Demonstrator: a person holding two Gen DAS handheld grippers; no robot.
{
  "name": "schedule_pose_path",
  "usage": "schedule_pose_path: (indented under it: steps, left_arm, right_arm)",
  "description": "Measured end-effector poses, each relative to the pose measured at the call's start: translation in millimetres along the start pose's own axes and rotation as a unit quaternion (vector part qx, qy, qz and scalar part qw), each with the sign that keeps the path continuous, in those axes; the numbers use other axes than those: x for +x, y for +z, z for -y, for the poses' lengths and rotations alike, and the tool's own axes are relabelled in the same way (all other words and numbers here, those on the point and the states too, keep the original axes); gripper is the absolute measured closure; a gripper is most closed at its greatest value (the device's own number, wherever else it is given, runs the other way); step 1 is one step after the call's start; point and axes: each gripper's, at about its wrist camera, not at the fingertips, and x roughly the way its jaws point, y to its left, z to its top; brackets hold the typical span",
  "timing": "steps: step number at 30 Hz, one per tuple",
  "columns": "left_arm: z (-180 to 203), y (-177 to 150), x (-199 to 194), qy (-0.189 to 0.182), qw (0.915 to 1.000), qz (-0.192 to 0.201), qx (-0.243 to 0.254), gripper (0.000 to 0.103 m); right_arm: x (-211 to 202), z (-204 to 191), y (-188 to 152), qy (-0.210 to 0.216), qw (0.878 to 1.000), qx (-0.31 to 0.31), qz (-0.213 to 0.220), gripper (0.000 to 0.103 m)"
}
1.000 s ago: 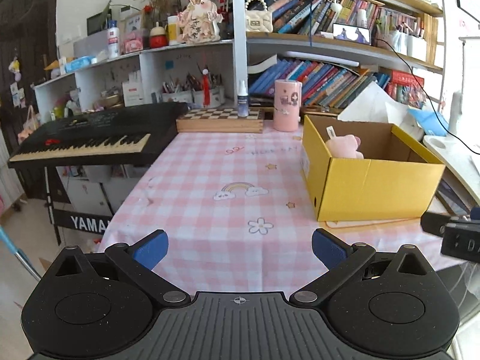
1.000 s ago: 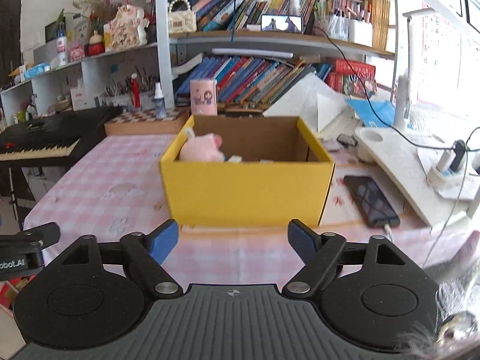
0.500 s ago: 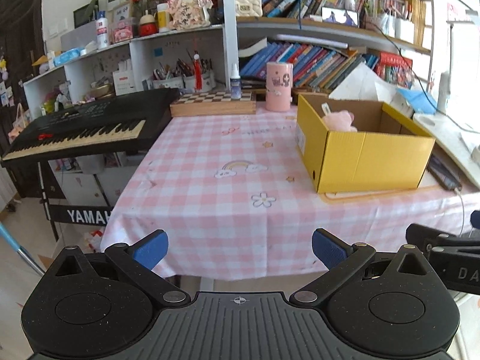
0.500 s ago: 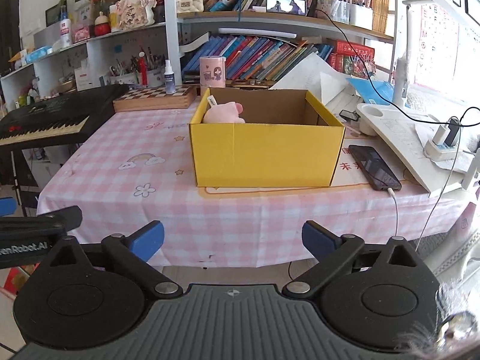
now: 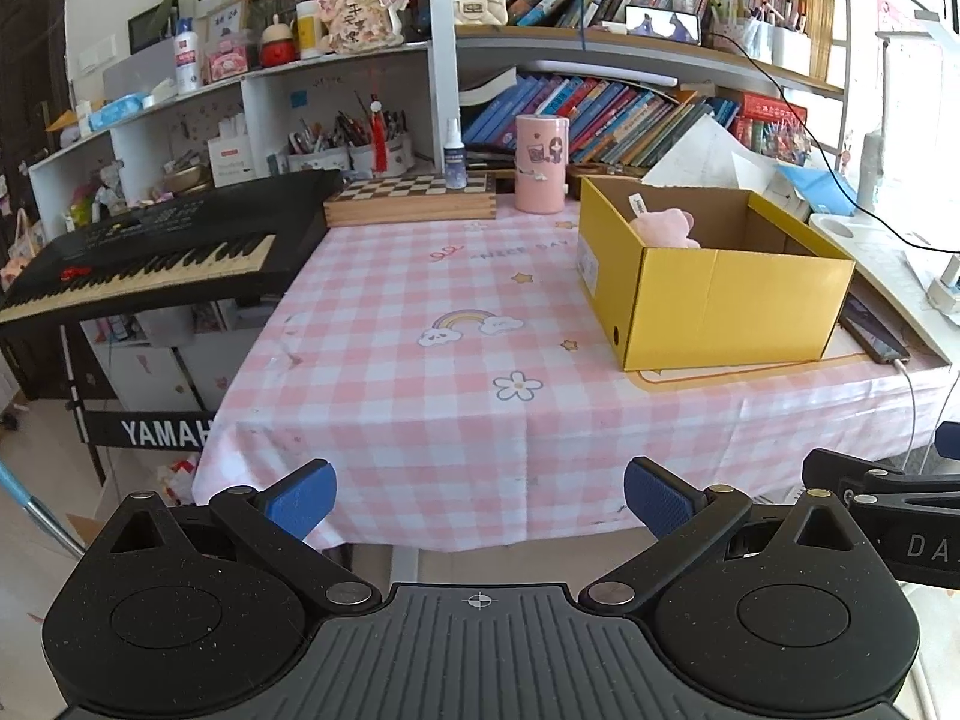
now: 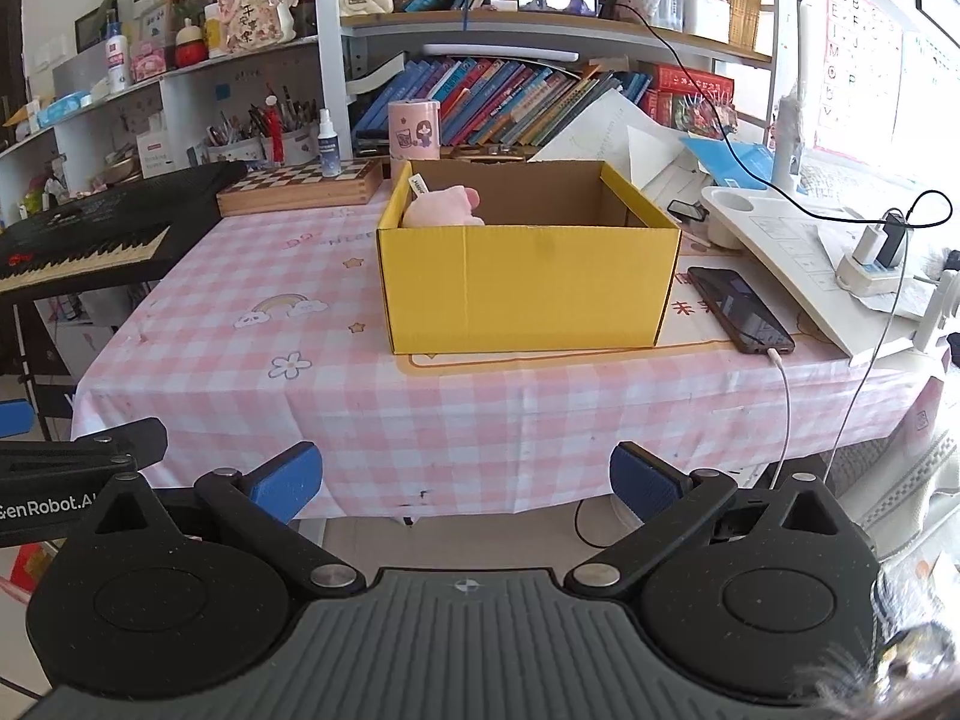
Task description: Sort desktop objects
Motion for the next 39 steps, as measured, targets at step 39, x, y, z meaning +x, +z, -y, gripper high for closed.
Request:
schedule_pose_path:
  steps: [39]
  left_arm:
    - [-16.0,-2.6,-4.1,-0.010,0.9998,0.004,-0.015,0.000]
  right_arm:
    - [1.9,-16.0,-7.3,0.000,1.000,-0.005,-0.017,0.000]
